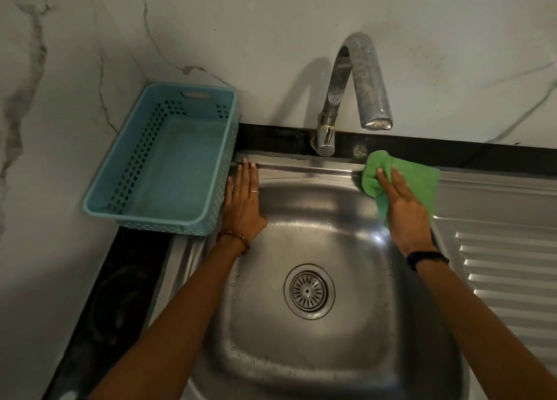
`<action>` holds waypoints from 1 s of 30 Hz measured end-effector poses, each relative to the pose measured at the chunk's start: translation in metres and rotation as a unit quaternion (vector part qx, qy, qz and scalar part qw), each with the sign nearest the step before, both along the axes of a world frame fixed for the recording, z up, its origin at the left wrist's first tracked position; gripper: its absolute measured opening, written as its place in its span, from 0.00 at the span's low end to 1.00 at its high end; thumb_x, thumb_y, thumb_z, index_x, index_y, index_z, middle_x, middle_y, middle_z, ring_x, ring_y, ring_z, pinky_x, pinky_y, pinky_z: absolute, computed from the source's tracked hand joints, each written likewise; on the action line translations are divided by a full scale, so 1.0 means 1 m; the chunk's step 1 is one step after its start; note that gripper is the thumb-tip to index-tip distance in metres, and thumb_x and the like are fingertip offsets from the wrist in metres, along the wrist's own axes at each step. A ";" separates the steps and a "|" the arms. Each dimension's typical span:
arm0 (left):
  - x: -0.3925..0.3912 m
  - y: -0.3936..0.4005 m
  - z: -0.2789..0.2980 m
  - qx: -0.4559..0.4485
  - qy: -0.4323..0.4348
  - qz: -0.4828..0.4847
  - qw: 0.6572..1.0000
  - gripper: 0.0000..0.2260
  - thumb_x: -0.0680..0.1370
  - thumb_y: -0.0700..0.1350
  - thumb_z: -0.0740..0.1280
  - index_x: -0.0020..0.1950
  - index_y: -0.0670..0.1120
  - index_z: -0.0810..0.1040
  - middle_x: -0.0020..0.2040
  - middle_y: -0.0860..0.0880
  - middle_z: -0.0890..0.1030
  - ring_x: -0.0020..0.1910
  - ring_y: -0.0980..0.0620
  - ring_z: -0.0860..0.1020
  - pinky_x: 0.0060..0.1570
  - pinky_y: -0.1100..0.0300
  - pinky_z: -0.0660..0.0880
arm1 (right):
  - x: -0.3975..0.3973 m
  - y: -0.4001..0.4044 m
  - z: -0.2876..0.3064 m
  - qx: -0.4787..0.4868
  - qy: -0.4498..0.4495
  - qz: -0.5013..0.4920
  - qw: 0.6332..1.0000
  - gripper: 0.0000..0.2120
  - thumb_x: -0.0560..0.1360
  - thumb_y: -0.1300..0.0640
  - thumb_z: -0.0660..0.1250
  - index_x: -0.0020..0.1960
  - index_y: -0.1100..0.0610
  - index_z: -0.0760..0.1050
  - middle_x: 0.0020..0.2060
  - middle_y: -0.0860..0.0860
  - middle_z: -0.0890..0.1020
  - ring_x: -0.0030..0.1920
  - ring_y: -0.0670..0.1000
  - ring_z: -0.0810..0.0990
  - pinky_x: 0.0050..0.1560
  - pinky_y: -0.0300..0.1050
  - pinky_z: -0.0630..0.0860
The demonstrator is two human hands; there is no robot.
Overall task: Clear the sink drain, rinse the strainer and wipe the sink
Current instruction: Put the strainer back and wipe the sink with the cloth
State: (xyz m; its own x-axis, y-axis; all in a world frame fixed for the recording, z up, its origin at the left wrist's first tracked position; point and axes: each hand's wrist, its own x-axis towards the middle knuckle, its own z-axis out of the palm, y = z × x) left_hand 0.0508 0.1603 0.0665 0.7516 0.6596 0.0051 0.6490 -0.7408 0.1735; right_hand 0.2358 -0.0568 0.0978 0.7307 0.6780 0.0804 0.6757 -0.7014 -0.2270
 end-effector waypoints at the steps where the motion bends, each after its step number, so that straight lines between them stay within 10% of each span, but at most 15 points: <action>1: 0.000 0.000 0.000 -0.004 0.001 -0.003 1.000 0.47 0.67 0.43 0.68 0.74 0.42 0.38 0.77 0.42 0.42 0.71 0.52 0.34 0.70 0.56 0.33 | -0.003 -0.001 0.000 0.001 0.014 -0.028 1.000 0.37 0.70 0.78 0.57 0.75 0.54 0.56 0.75 0.57 0.57 0.72 0.60 0.63 0.60 0.57 0.74; 10: 0.001 0.001 0.004 -0.039 0.014 -0.017 0.999 0.50 0.66 0.45 0.69 0.73 0.42 0.35 0.76 0.42 0.38 0.75 0.47 0.38 0.69 0.55 0.32 | -0.066 0.074 -0.001 0.017 0.054 0.006 0.998 0.28 0.76 0.71 0.56 0.74 0.57 0.58 0.74 0.61 0.56 0.63 0.62 0.72 0.63 0.55 0.73; 20: 0.002 0.007 0.002 -0.073 -0.001 -0.021 0.997 0.47 0.67 0.45 0.69 0.75 0.42 0.39 0.76 0.42 0.39 0.75 0.47 0.38 0.68 0.56 0.31 | -0.097 0.119 -0.003 -0.039 0.001 0.155 0.987 0.29 0.75 0.71 0.57 0.74 0.60 0.56 0.75 0.58 0.58 0.74 0.59 0.58 0.74 0.50 0.57; 25: 0.000 0.005 0.002 -0.047 -0.008 -0.021 0.999 0.49 0.66 0.42 0.68 0.74 0.43 0.35 0.76 0.43 0.37 0.75 0.48 0.37 0.68 0.56 0.32 | -0.050 0.048 0.002 -0.085 -0.003 0.078 0.993 0.35 0.73 0.74 0.58 0.75 0.55 0.52 0.76 0.53 0.54 0.74 0.57 0.58 0.72 0.51 0.61; 30: 0.000 0.003 0.006 -0.063 -0.013 -0.021 0.998 0.47 0.67 0.40 0.67 0.74 0.44 0.36 0.76 0.43 0.38 0.75 0.48 0.37 0.68 0.56 0.32 | -0.012 -0.001 0.020 -0.074 0.015 -0.057 0.995 0.26 0.73 0.74 0.58 0.69 0.60 0.68 0.71 0.55 0.68 0.59 0.62 0.76 0.60 0.54 0.73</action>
State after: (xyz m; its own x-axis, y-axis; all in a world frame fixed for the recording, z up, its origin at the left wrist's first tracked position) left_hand 0.0507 0.1633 0.0725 0.7796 0.6238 -0.0557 0.6115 -0.7390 0.2827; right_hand 0.2234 -0.0574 0.1175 0.8044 0.5930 -0.0371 0.5841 -0.8007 -0.1331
